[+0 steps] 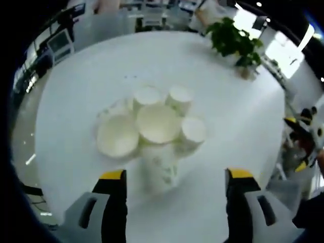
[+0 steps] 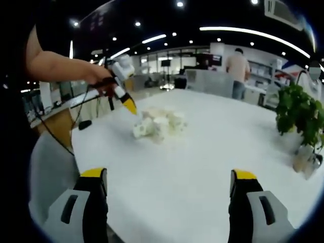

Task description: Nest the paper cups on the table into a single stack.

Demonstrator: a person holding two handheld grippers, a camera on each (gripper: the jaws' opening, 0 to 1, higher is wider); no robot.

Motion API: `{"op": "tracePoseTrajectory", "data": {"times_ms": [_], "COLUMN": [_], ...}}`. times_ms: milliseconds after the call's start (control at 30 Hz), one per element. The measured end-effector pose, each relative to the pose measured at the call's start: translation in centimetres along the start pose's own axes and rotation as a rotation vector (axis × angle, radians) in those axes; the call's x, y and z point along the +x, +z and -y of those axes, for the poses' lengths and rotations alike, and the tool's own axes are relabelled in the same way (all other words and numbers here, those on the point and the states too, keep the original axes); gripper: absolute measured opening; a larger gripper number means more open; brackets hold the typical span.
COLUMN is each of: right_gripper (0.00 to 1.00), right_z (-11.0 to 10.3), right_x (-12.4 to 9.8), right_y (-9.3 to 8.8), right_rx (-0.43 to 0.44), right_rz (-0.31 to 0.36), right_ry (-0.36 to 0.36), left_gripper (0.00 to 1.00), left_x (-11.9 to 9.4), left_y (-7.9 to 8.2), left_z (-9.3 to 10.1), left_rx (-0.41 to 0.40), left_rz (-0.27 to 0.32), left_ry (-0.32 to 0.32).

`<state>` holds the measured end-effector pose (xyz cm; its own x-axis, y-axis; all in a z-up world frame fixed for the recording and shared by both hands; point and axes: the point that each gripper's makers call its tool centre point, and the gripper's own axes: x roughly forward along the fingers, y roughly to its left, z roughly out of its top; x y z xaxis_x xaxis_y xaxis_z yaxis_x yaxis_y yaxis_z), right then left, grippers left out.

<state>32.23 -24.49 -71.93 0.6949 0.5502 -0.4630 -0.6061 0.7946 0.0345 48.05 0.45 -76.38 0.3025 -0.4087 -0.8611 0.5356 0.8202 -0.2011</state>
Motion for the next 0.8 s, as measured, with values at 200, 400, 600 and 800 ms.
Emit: {"op": "tracePoseTrajectory", "data": {"times_ms": [200, 400, 600, 800], "right_gripper": [1.00, 1.00, 1.00, 0.99], "right_z": [0.2, 0.1, 0.3, 0.5], "right_x": [0.1, 0.1, -0.4, -0.6], "right_y": [-0.2, -0.7, -1.4, -1.9], "right_rx": [0.012, 0.015, 0.029, 0.040], "right_rz": [0.006, 0.004, -0.004, -0.012], "right_ry": [-0.004, -0.007, -0.014, -0.018], "left_gripper": [0.67, 0.63, 0.60, 0.55], "left_x": [1.6, 3.3, 5.0, 5.2], "left_y": [-0.7, -1.4, -1.8, -1.0], "left_z": [-0.5, -0.9, -1.5, -2.0], "left_rx": [-0.064, -0.123, -0.137, -0.133], "left_rz": [-0.031, -0.057, -0.061, -0.027], "left_ry": [0.003, -0.002, 0.026, 0.060]}}
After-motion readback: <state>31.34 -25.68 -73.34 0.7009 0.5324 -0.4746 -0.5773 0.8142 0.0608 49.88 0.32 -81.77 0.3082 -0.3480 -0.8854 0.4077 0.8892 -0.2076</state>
